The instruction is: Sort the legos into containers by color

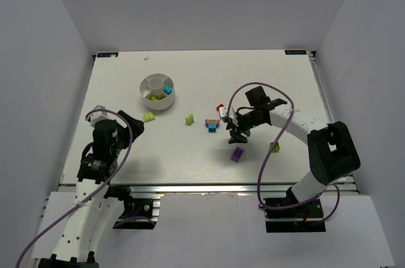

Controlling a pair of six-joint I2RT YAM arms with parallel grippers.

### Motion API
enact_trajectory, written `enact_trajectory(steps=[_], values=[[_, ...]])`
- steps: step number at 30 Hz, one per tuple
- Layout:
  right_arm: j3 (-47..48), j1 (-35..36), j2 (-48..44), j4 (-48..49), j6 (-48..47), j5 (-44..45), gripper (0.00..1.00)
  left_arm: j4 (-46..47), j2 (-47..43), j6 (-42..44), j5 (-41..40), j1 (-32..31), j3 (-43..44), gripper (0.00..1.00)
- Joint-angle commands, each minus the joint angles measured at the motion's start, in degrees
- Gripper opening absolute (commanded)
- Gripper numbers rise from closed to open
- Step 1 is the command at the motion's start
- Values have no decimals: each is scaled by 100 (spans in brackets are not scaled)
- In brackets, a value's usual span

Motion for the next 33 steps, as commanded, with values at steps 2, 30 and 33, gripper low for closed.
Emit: enact_trajectory(steps=[2,30,33], values=[[-56,-13,-179,864,424,584,65,-147,-251,129,76,-18,-92,97],[-320,-436,-513,1066,-414,-198,71,222,-58,375,365,-27,-285,97],[-6,-234,-198,1049,-849,-128,73,284,-14,393,445,-27,-312,97]])
